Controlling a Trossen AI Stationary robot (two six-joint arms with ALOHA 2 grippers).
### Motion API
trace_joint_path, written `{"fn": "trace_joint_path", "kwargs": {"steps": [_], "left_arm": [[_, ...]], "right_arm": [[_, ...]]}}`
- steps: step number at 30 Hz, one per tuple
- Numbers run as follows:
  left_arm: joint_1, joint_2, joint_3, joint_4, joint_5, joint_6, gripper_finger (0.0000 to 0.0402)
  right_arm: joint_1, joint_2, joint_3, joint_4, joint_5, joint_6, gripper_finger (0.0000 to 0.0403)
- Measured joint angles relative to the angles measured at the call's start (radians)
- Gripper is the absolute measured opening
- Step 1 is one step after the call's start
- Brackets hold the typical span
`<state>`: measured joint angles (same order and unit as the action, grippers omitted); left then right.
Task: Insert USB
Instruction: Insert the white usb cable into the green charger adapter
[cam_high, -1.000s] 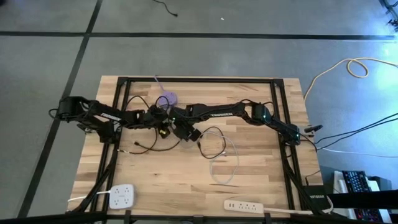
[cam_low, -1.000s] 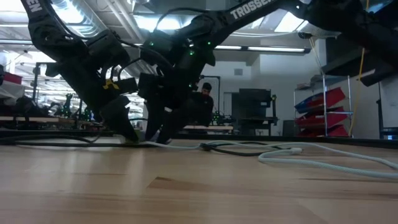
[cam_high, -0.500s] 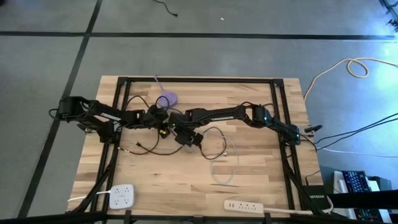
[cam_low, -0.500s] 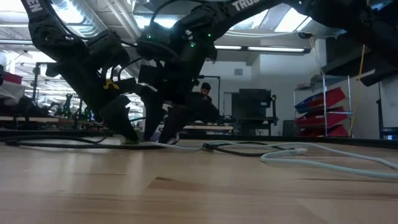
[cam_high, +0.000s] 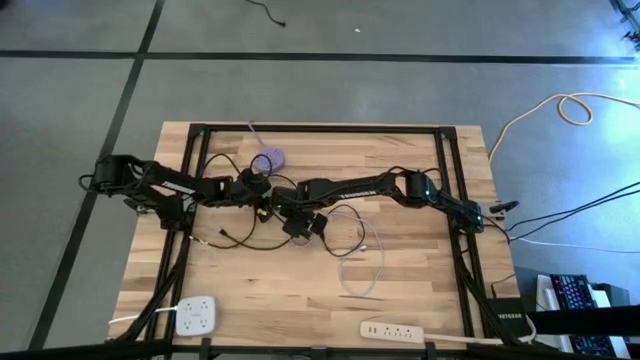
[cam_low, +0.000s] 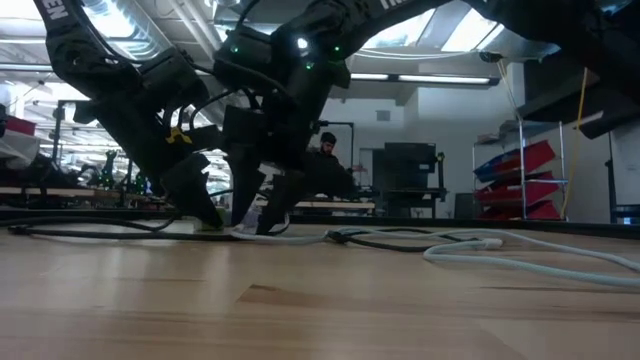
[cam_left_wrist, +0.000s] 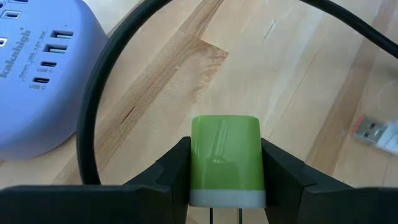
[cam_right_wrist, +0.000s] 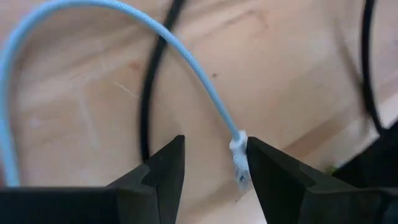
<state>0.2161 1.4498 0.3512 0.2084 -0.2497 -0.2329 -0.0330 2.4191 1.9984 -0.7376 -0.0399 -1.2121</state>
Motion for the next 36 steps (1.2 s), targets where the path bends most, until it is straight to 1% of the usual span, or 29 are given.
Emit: {"fn": "trace_joint_path", "kwargs": {"steps": [3,6,9,15,19,23,25,27,29,31,36], "left_arm": [[0.0,0.0,0.001,-0.007,0.0,0.0,0.0125],[0.0,0.0,0.001,-0.004,0.0,-0.003,0.0125],[0.0,0.0,0.0,0.002,0.003,-0.003,0.0125],[-0.008,0.0,0.0,-0.003,-0.001,-0.026,0.0125],[-0.041,-0.014,0.002,-0.041,-0.008,-0.03,0.0125],[-0.096,-0.089,0.005,-0.229,-0.055,-0.06,0.0125],[-0.124,-0.125,0.004,-0.282,-0.038,-0.063,0.0125],[-0.159,-0.152,-0.003,-0.282,0.012,-0.059,0.0125],[-0.194,-0.161,-0.007,-0.258,0.032,-0.044,0.0125],[-0.214,-0.16,-0.007,-0.248,0.033,-0.049,0.0125],[-0.223,-0.151,-0.007,-0.254,-0.01,-0.105,0.0125]], "right_arm": [[-0.006,0.002,0.0,0.028,0.027,-0.028,0.0154],[-0.006,0.002,0.0,0.08,0.028,-0.034,0.0148],[-0.005,0.002,0.0,0.116,0.021,-0.058,0.0134],[-0.005,0.003,0.0,0.093,-0.029,-0.084,0.0116],[-0.005,0.003,0.0,0.118,-0.019,-0.11,0.0115],[-0.003,0.004,0.0,0.149,-0.031,-0.111,0.0115],[-0.005,0.005,0.0,0.166,-0.029,-0.115,0.0115],[-0.005,0.005,0.0,0.164,-0.03,-0.127,0.0115],[-0.001,0.005,0.0,0.162,-0.032,-0.131,0.0115],[0.001,0.008,0.0,0.164,-0.039,-0.138,0.0115],[-0.003,0.024,0.0,0.185,-0.027,-0.182,0.0115]]}}
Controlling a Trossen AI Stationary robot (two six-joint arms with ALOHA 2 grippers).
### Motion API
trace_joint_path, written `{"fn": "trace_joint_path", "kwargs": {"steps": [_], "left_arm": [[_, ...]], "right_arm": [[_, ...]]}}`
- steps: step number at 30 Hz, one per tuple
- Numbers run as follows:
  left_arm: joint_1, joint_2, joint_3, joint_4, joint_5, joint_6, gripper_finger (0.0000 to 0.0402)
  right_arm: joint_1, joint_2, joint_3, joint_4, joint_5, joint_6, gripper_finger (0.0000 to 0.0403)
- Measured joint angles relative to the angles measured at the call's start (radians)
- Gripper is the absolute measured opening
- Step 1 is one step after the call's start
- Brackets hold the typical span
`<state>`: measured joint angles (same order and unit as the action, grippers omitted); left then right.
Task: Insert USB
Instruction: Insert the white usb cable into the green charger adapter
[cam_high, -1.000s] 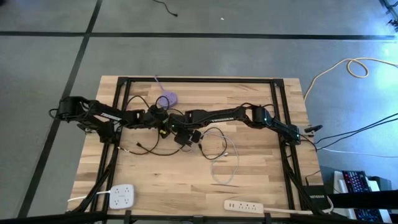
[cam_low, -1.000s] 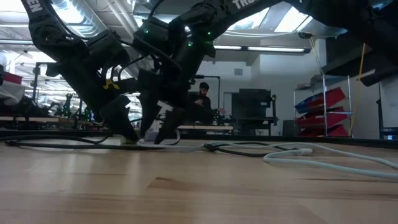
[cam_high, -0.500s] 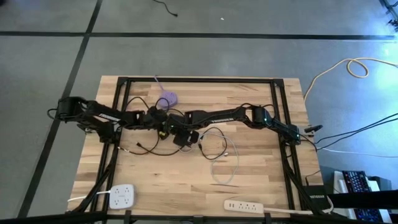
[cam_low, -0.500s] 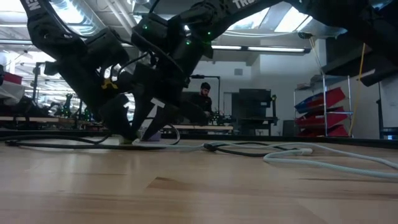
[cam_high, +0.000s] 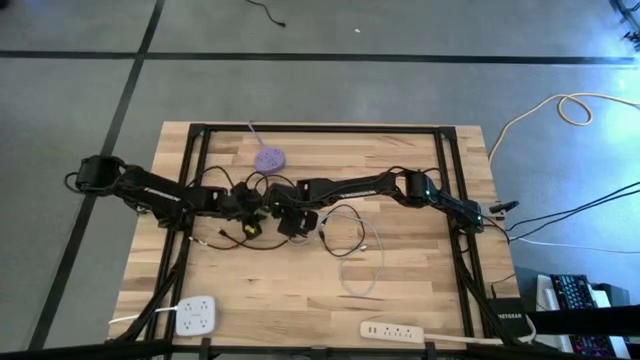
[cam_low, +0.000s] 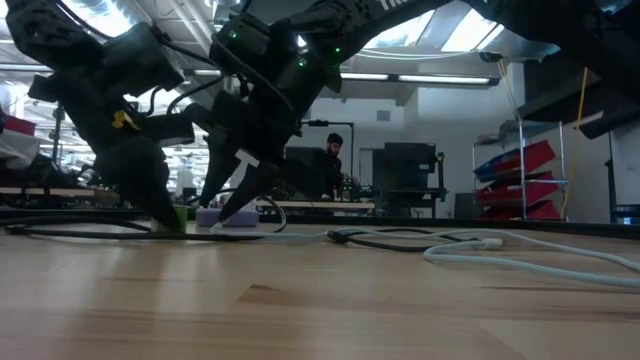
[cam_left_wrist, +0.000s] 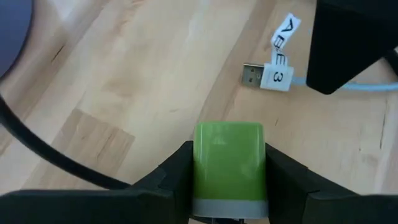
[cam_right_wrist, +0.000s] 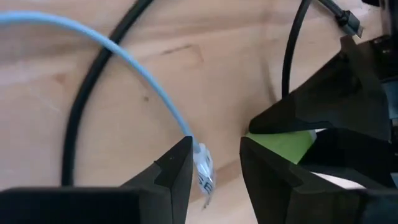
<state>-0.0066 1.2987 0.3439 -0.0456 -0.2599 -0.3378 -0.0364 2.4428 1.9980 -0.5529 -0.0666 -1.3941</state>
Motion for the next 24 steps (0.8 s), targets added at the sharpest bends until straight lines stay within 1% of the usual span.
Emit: {"fn": "trace_joint_path", "kwargs": {"steps": [2,13,17,20,22,24], "left_arm": [[0.005,0.0,0.0,0.003,0.003,-0.003,0.0125],[0.019,0.001,0.002,0.021,0.039,0.011,0.0125],[0.024,0.004,0.002,0.048,0.112,0.041,0.0125],[0.024,0.004,0.002,0.052,0.13,0.06,0.0125],[0.024,0.005,0.002,0.061,0.161,0.079,0.0125],[0.024,0.006,0.002,0.064,0.195,0.115,0.0125]], "right_arm": [[-0.001,0.006,0.0,0.007,0.014,-0.004,0.0115],[-0.007,0.01,0.002,-0.012,0.011,-0.055,0.0115],[-0.005,0.008,0.003,-0.042,0.003,-0.078,0.0115],[-0.005,0.009,0.003,-0.049,-0.005,-0.087,0.0115],[-0.004,0.007,0.003,-0.064,-0.01,-0.096,0.0115],[-0.003,0.006,0.003,-0.076,-0.047,-0.089,0.0115]]}}
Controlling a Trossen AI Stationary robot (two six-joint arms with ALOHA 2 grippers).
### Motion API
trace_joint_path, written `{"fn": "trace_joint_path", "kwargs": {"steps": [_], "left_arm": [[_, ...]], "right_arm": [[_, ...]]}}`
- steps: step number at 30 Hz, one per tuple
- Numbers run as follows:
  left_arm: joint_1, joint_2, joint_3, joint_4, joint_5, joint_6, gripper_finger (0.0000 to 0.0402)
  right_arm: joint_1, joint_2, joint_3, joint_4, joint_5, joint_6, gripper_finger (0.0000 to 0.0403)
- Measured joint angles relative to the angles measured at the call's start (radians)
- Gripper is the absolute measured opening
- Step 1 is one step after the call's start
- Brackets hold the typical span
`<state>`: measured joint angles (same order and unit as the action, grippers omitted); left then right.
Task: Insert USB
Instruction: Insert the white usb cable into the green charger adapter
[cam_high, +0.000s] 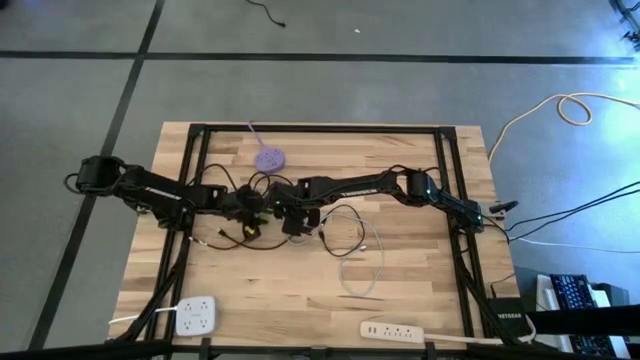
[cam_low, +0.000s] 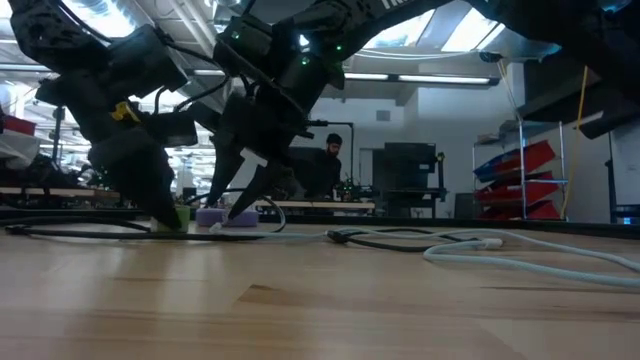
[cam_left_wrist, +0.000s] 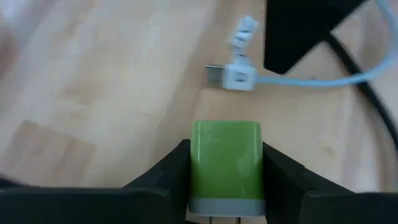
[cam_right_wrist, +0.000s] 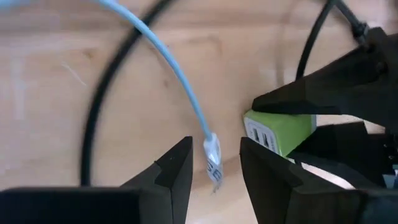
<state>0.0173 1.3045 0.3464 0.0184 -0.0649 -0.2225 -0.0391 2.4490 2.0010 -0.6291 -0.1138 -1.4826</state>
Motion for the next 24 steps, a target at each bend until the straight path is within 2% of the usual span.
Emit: {"fn": "trace_joint_path", "kwargs": {"steps": [4,11,15,19,24], "left_arm": [[0.014,-0.007,0.009,-0.052,0.01,0.029,0.0125],[-0.021,-0.097,0.006,-0.16,-0.035,0.185,0.0125],[-0.028,-0.132,0.002,-0.154,-0.031,0.255,0.0125],[-0.009,-0.106,0.002,-0.15,-0.041,0.235,0.0125],[0.009,-0.054,-0.012,-0.048,-0.04,0.239,0.0125]], "right_arm": [[-0.015,-0.006,0.0,0.015,-0.101,0.031,0.0115],[-0.042,0.007,0.0,0.047,-0.017,0.062,0.0115],[-0.047,0.007,0.0,0.073,-0.023,0.08,0.0115],[-0.048,0.007,-0.002,0.107,-0.046,0.108,0.0115],[-0.048,0.027,-0.001,0.123,-0.049,0.072,0.0115]]}}
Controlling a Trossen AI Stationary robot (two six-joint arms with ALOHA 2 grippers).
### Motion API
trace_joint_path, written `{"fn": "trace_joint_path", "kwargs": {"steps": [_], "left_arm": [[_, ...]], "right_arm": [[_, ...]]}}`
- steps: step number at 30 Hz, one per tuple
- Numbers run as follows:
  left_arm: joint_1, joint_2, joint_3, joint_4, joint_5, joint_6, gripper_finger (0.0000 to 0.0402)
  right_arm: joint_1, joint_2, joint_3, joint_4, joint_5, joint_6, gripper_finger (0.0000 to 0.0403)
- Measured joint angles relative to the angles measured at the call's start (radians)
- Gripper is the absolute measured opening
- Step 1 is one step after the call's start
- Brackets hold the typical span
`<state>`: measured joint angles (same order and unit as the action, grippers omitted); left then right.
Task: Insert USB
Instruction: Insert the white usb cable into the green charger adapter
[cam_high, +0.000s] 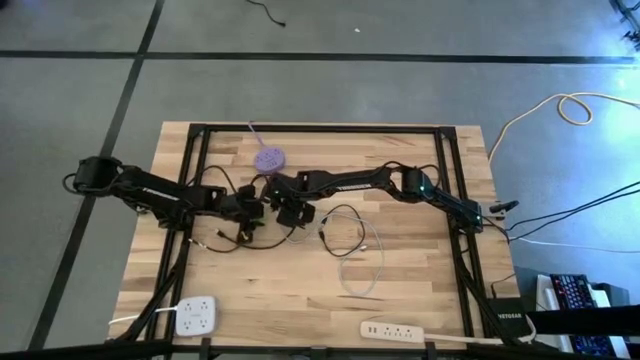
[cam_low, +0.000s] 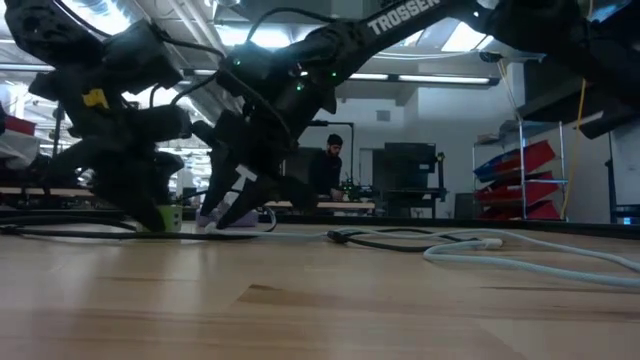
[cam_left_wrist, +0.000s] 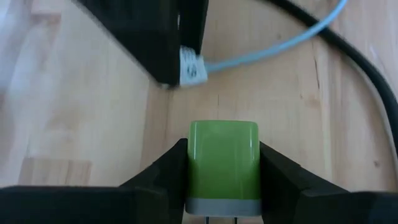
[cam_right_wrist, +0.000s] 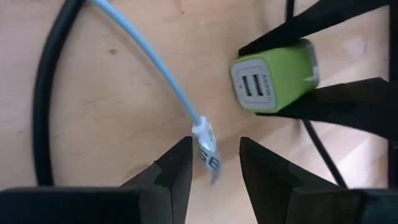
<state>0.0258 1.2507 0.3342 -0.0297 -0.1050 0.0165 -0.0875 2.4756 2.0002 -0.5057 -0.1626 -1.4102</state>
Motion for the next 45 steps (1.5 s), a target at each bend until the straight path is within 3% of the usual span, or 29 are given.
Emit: {"fn": "trace_joint_path", "kwargs": {"steps": [13,21,30,39,45], "left_arm": [[0.001,0.01,-0.03,0.047,-0.008,-0.037,0.0125],[0.001,0.01,-0.032,0.049,-0.006,-0.037,0.0124],[0.001,0.01,-0.033,0.058,-0.006,-0.039,0.0124],[0.0,0.011,-0.034,0.087,-0.004,-0.04,0.0124],[-0.036,0.015,-0.039,0.19,0.034,-0.018,0.0124]], "right_arm": [[-0.001,0.01,0.002,0.012,-0.042,-0.009,0.011],[-0.001,0.012,-0.001,0.016,-0.057,-0.015,0.0046],[0.001,0.007,-0.001,0.009,-0.078,0.021,0.0006],[0.017,-0.114,-0.003,-0.16,-0.2,0.253,0.0001],[0.01,-0.257,-0.077,-0.279,-0.371,0.365,0.0001]]}}
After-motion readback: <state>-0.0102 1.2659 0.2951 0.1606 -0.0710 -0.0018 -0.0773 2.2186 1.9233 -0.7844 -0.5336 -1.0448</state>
